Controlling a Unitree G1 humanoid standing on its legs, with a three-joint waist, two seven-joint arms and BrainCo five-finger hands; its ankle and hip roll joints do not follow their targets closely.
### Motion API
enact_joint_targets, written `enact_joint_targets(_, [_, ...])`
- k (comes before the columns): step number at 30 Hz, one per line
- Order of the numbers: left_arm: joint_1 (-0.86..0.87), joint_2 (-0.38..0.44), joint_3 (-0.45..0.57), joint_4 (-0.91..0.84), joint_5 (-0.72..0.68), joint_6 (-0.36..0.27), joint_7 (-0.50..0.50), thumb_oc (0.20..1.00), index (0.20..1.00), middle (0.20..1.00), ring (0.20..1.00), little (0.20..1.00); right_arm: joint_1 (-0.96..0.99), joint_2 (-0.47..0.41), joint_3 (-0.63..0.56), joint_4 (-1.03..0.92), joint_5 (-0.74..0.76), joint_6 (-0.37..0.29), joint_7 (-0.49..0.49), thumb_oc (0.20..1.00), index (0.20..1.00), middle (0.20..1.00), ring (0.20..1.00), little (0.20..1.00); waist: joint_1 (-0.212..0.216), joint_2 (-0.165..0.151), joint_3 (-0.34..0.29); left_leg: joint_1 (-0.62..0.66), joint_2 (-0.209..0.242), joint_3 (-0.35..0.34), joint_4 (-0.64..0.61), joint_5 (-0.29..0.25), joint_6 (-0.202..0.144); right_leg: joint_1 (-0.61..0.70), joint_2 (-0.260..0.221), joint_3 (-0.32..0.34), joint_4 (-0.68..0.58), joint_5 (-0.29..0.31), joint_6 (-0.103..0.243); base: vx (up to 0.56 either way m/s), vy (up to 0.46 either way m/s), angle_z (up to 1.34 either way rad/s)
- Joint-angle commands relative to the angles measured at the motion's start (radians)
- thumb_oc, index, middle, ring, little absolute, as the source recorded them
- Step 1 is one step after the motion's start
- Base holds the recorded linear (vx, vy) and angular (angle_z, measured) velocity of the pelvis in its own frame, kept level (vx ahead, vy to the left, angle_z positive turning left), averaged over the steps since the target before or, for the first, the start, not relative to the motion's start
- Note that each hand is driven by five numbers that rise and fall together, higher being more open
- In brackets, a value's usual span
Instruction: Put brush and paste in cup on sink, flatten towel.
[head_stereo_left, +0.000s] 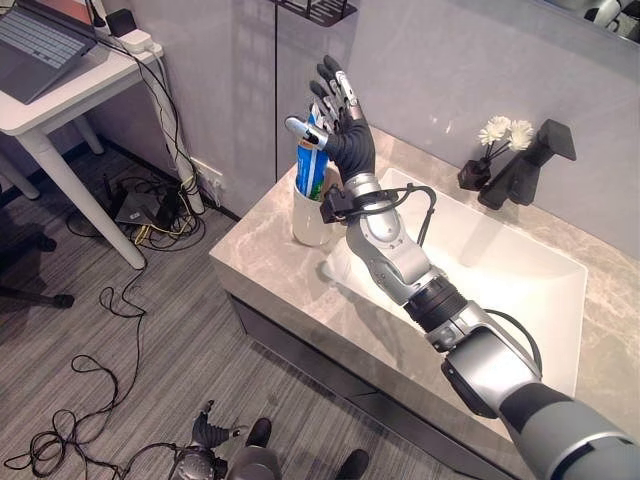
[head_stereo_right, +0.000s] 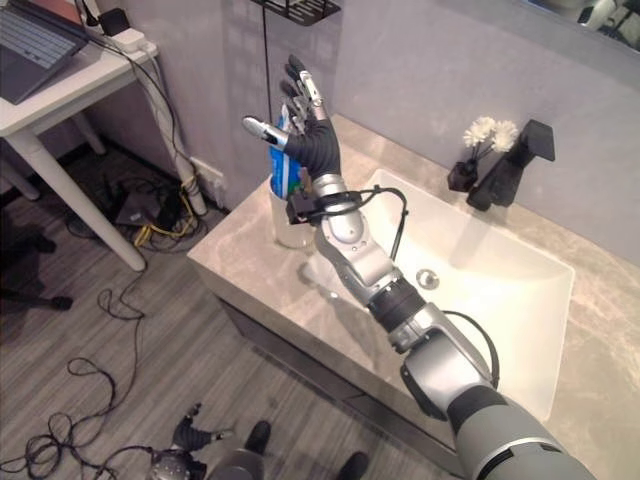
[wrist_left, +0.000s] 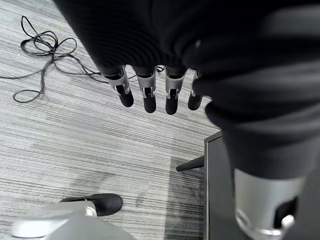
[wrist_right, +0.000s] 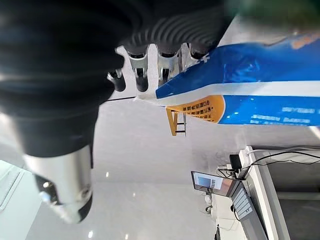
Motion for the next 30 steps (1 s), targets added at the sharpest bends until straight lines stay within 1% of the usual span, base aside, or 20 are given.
enact_joint_targets(1, [-0.022, 0.015, -0.027, 0.067, 0.003, -0.028, 0.024, 1.0, 1.0, 1.0, 1.0, 1.0, -0.095, 0.004, -0.044, -0.026, -0.039, -0.043, -0.017, 1.0, 1.0, 1.0, 1.0, 1.0, 0.014, -0.023, 0.027, -0.036, -0.045, 0.012, -0.05, 0.068, 0.05, 0.142, -0.062, 0.05, 0.002, 0.123, 0.089, 0.0, 0.0, 0.0])
enact_joint_targets(2, [-0.012, 0.015, -0.03, 0.094, 0.023, -0.041, 0.013, 1.0, 1.0, 1.0, 1.0, 1.0, -0.102, 0.013, -0.049, -0.007, -0.043, -0.047, -0.026, 1.0, 1.0, 1.0, 1.0, 1.0, 0.019, -0.024, 0.029, -0.036, -0.044, 0.011, -0.05, 0.067, 0.049, 0.143, -0.061, 0.051, 0.001, 0.121, 0.088, -0.02, -0.014, -0.04])
enact_joint_targets(4, [-0.009, 0.014, -0.025, 0.138, 0.042, -0.031, 0.006, 1.0, 1.0, 1.0, 1.0, 1.0, -0.126, -0.002, -0.055, -0.006, -0.053, -0.045, -0.042, 1.0, 1.0, 1.0, 1.0, 1.0, 0.029, -0.028, 0.028, -0.034, -0.044, 0.009, -0.05, 0.068, 0.047, 0.148, -0.06, 0.048, 0.002, 0.119, 0.088, -0.01, -0.016, -0.07])
enact_joint_targets(5, [-0.028, 0.012, -0.011, 0.183, 0.06, -0.024, 0.006, 1.0, 1.0, 1.0, 1.0, 1.0, -0.113, -0.032, -0.051, -0.057, -0.079, -0.039, -0.036, 1.0, 1.0, 1.0, 1.0, 1.0, 0.027, -0.027, 0.022, -0.026, -0.042, 0.015, -0.05, 0.066, 0.046, 0.154, -0.06, 0.05, 0.003, 0.117, 0.087, 0.0, 0.0, 0.0])
enact_joint_targets(6, [-0.032, 0.012, -0.009, 0.19, 0.067, -0.02, 0.006, 1.0, 1.0, 1.0, 1.0, 1.0, -0.107, -0.038, -0.052, -0.072, -0.085, -0.04, -0.033, 1.0, 1.0, 1.0, 1.0, 1.0, 0.027, -0.024, 0.018, -0.022, -0.041, 0.018, -0.05, 0.064, 0.046, 0.157, -0.06, 0.05, 0.003, 0.114, 0.087, 0.0, 0.0, 0.0])
enact_joint_targets(13, [-0.038, -0.003, -0.014, 0.237, 0.107, -0.013, 0.004, 1.0, 1.0, 1.0, 1.0, 1.0, -0.089, -0.049, -0.085, -0.147, -0.138, -0.049, -0.05, 1.0, 1.0, 1.0, 1.0, 1.0, 0.014, -0.002, -0.013, 0.023, -0.026, 0.052, -0.05, 0.053, 0.044, 0.177, -0.055, 0.075, 0.004, 0.09, 0.078, 0.0, 0.003, -0.17])
enact_joint_targets(14, [-0.038, -0.007, -0.017, 0.249, 0.115, -0.009, -0.002, 1.0, 1.0, 1.0, 1.0, 1.0, -0.09, -0.046, -0.094, -0.156, -0.149, -0.051, -0.055, 1.0, 1.0, 1.0, 1.0, 1.0, 0.004, 0.005, -0.024, 0.037, -0.021, 0.062, -0.05, 0.05, 0.044, 0.182, -0.051, 0.087, 0.004, 0.081, 0.075, -0.01, 0.001, -0.1])
enact_joint_targets(16, [-0.037, -0.008, -0.016, 0.255, 0.119, -0.006, -0.004, 1.0, 1.0, 1.0, 1.0, 1.0, -0.094, -0.049, -0.102, -0.17, -0.155, -0.053, -0.056, 1.0, 1.0, 1.0, 1.0, 1.0, 0.0, 0.009, -0.029, 0.045, -0.017, 0.07, -0.05, 0.047, 0.043, 0.185, -0.05, 0.091, 0.004, 0.076, 0.074, -0.01, 0.004, -0.16])
enact_joint_targets(18, [-0.04, -0.014, -0.013, 0.272, 0.133, 0.001, -0.011, 1.0, 1.0, 1.0, 1.0, 1.0, -0.098, -0.068, -0.125, -0.238, -0.194, -0.057, -0.07, 1.0, 1.0, 1.0, 1.0, 1.0, -0.026, 0.023, -0.05, 0.07, -0.005, 0.096, -0.05, 0.043, 0.041, 0.191, -0.039, 0.119, 0.002, 0.055, 0.067, -0.05, -0.004, -0.23])
enact_joint_targets(20, [-0.042, -0.016, -0.013, 0.277, 0.144, 0.001, -0.019, 1.0, 1.0, 1.0, 1.0, 1.0, -0.099, -0.1, -0.137, -0.281, -0.247, -0.051, -0.08, 1.0, 1.0, 1.0, 1.0, 1.0, -0.041, 0.028, -0.059, 0.079, 0.002, 0.108, -0.05, 0.041, 0.038, 0.191, -0.034, 0.13, 0.0, 0.048, 0.063, -0.04, -0.023, -0.29])
enact_joint_targets(21, [-0.045, -0.016, -0.008, 0.278, 0.156, -0.002, -0.027, 1.0, 1.0, 1.0, 1.0, 1.0, -0.105, -0.183, -0.141, -0.342, -0.334, -0.039, -0.073, 1.0, 1.0, 1.0, 1.0, 1.0, -0.062, 0.033, -0.065, 0.091, 0.009, 0.119, -0.05, 0.036, 0.035, 0.192, -0.027, 0.143, 0.0, 0.038, 0.06, -0.02, -0.029, -0.33])
enact_joint_targets(22, [-0.047, -0.013, 0.004, 0.275, 0.165, -0.008, -0.035, 1.0, 1.0, 1.0, 1.0, 1.0, -0.112, -0.292, -0.135, -0.385, -0.432, -0.026, -0.072, 1.0, 1.0, 1.0, 1.0, 1.0, -0.08, 0.034, -0.072, 0.095, 0.014, 0.127, -0.05, 0.036, 0.033, 0.19, -0.024, 0.151, -0.002, 0.033, 0.06, -0.02, -0.024, -0.26])
enact_joint_targets(23, [-0.047, -0.01, 0.012, 0.277, 0.168, -0.012, -0.039, 1.0, 1.0, 1.0, 1.0, 1.0, -0.117, -0.37, -0.123, -0.404, -0.486, -0.019, -0.069, 1.0, 1.0, 1.0, 1.0, 1.0, -0.089, 0.035, -0.075, 0.099, 0.017, 0.133, -0.05, 0.035, 0.031, 0.189, -0.022, 0.155, -0.002, 0.031, 0.061, -0.02, -0.007, -0.15])
enact_joint_targets(24, [-0.046, -0.004, 0.031, 0.277, 0.182, -0.023, -0.056, 1.0, 1.0, 1.0, 1.0, 1.0, -0.172, -0.585, -0.059, -0.421, -0.676, -0.001, -0.069, 1.0, 1.0, 1.0, 1.0, 1.0, -0.111, 0.035, -0.085, 0.098, 0.02, 0.141, -0.05, 0.037, 0.028, 0.182, -0.018, 0.162, -0.002, 0.03, 0.064, -0.02, -0.001, -0.14])
enact_joint_targets(25, [-0.046, 0.004, 0.05, 0.276, 0.185, -0.038, -0.061, 1.0, 1.0, 1.0, 1.0, 1.0, -0.158, -0.739, -0.047, -0.41, -0.782, 0.014, -0.126, 1.0, 1.0, 1.0, 1.0, 1.0, -0.135, 0.035, -0.092, 0.106, 0.024, 0.151, -0.05, 0.032, 0.025, 0.181, -0.015, 0.17, -0.002, 0.024, 0.065, -0.01, 0.003, -0.12])
enact_joint_targets(26, [-0.044, 0.006, 0.065, 0.278, 0.184, -0.042, -0.065, 1.0, 1.0, 1.0, 1.0, 1.0, -0.143, -0.82, -0.061, -0.424, -0.828, 0.029, -0.154, 1.0, 1.0, 1.0, 1.0, 1.0, -0.15, 0.04, -0.095, 0.109, 0.028, 0.16, -0.05, 0.031, 0.023, 0.178, -0.013, 0.178, -0.002, 0.024, 0.066, -0.01, -0.001, -0.27])
enact_joint_targets(27, [-0.047, 0.005, 0.069, 0.277, 0.197, -0.041, -0.066, 1.0, 1.0, 1.0, 1.0, 1.0, -0.102, -0.893, -0.091, -0.441, -0.843, 0.018, -0.144, 1.0, 1.0, 1.0, 1.0, 1.0, -0.17, 0.046, -0.097, 0.112, 0.03, 0.165, -0.05, 0.03, 0.023, 0.173, -0.012, 0.188, -0.002, 0.024, 0.067, -0.02, -0.001, -0.29])
enact_joint_targets(28, [-0.048, 0.007, 0.065, 0.278, 0.197, -0.041, -0.066, 1.0, 1.0, 1.0, 1.0, 1.0, -0.092, -0.896, -0.1, -0.445, -0.843, 0.019, -0.143, 1.0, 1.0, 1.0, 1.0, 1.0, -0.167, 0.043, -0.1, 0.106, 0.029, 0.165, -0.05, 0.034, 0.024, 0.168, -0.012, 0.187, -0.002, 0.027, 0.067, -0.02, -0.006, -0.31])
enact_joint_targets(29, [-0.05, 0.007, 0.066, 0.28, 0.206, -0.04, -0.065, 1.0, 1.0, 1.0, 1.0, 1.0, 0.006, -0.918, -0.199, -0.444, -0.798, 0.004, -0.153, 1.0, 1.0, 1.0, 1.0, 1.0, -0.185, 0.052, -0.101, 0.11, 0.032, 0.17, -0.05, 0.033, 0.024, 0.166, -0.011, 0.193, -0.002, 0.025, 0.067, -0.03, 0.002, -0.48])
enact_joint_targets(30, [-0.05, -0.012, 0.087, 0.284, 0.202, -0.042, -0.07, 1.0, 1.0, 1.0, 1.0, 1.0, 0.179, -0.917, -0.377, -0.412, -0.752, 0.001, -0.2, 1.0, 1.0, 1.0, 1.0, 1.0, -0.217, 0.071, -0.101, 0.113, 0.034, 0.18, -0.05, 0.03, 0.025, 0.161, -0.01, 0.204, -0.002, 0.024, 0.067, -0.02, -0.001, -0.52])
